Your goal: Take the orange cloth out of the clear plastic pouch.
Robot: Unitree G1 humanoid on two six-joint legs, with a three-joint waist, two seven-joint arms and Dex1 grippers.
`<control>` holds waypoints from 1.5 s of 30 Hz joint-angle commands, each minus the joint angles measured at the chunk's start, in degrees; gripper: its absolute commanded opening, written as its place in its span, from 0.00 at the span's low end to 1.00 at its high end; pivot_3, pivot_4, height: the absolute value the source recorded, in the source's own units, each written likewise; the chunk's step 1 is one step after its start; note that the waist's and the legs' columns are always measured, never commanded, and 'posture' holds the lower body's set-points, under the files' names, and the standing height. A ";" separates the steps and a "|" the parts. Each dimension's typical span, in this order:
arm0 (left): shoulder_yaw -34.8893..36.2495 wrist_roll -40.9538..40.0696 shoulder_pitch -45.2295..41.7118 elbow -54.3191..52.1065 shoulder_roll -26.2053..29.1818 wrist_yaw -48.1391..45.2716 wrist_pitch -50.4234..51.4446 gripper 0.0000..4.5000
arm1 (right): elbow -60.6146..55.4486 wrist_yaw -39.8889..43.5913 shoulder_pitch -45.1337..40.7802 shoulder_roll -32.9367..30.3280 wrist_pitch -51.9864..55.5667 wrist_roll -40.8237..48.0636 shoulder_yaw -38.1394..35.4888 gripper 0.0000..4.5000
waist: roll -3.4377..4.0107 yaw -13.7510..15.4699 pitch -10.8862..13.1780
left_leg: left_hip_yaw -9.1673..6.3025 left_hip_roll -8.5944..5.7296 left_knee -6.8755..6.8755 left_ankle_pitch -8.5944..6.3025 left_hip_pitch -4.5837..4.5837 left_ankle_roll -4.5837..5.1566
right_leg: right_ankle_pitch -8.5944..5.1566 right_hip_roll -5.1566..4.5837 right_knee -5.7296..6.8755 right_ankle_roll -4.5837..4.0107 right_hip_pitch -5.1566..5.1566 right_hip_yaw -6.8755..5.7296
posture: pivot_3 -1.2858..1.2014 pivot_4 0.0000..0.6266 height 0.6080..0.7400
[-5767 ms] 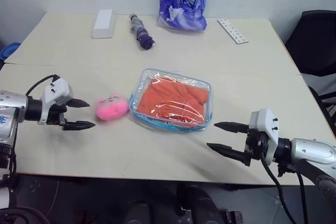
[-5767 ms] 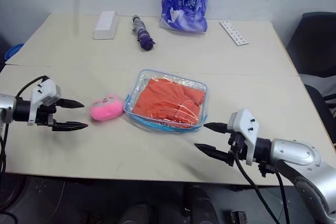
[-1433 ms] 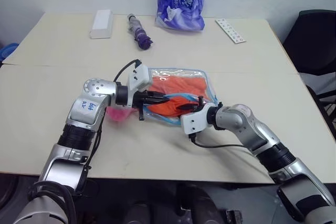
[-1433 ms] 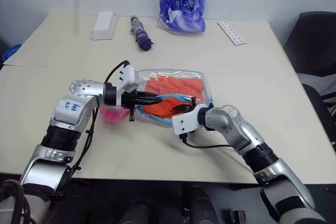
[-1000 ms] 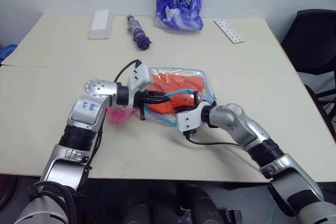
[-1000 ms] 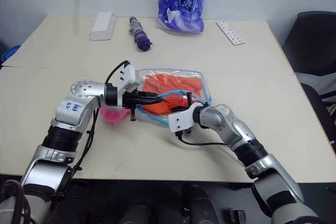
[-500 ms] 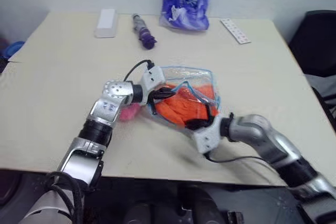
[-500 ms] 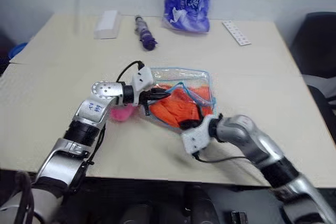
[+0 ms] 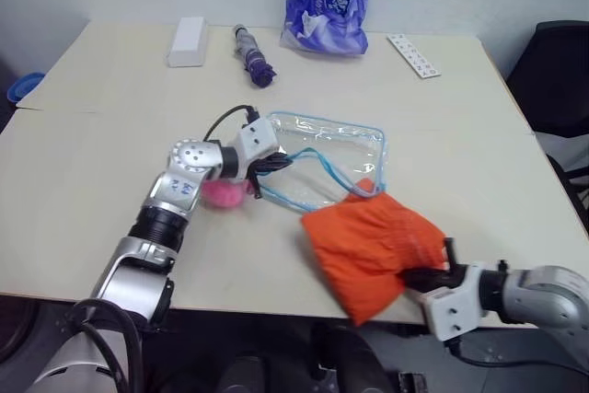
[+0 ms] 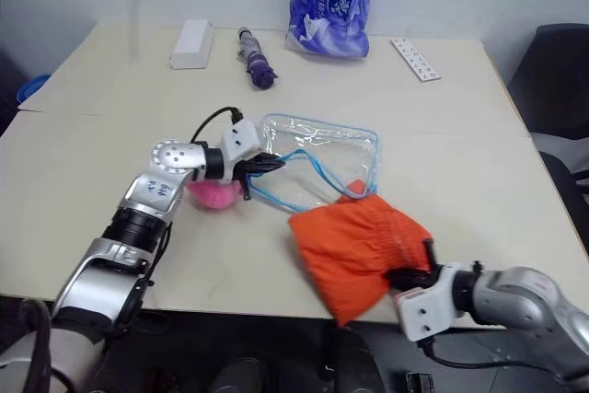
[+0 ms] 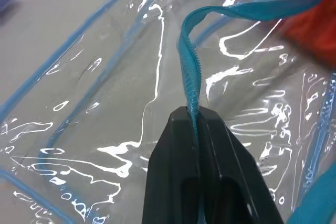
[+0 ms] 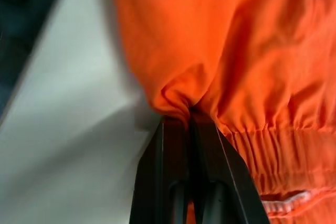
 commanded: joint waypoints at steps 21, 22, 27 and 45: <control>0.65 -0.43 13.08 -22.83 2.08 0.69 11.87 0.00 | 19.10 -6.55 -28.03 13.56 12.27 1.58 5.72 0.00 | 0.04 -1.00 0.02 | 0.66 0.04 -0.04 0.08 0.04 -0.07 | -0.01 0.06 0.18 -0.02 -0.12 0.22 | 0.52 0.24 1.00; 0.85 -0.55 13.05 -23.27 1.87 1.11 12.77 0.00 | 18.30 -6.43 -27.94 14.10 13.94 2.20 5.76 0.00 | 0.05 -0.90 0.02 | 0.66 0.02 -0.04 0.08 0.03 -0.05 | -0.01 0.02 0.18 -0.02 -0.13 0.20 | 0.52 0.24 1.00; 3.22 -3.30 12.89 -25.13 1.52 1.87 16.70 0.29 | 12.89 -5.28 -24.73 14.85 21.29 7.63 2.94 0.18 | 0.05 -0.36 0.02 | 0.53 0.02 -0.04 0.09 0.01 -0.02 | -0.01 -0.01 0.16 -0.02 -0.14 0.17 | 0.52 0.24 1.00; 31.22 -23.73 27.12 -22.34 32.69 -21.70 23.76 0.97 | 5.90 18.88 -2.90 4.23 64.83 49.68 -42.28 0.99 | 0.15 -0.14 0.08 | 0.09 0.06 -0.21 0.01 0.04 0.05 | -0.05 0.08 -0.28 -0.06 -0.11 0.13 | 0.52 0.24 1.00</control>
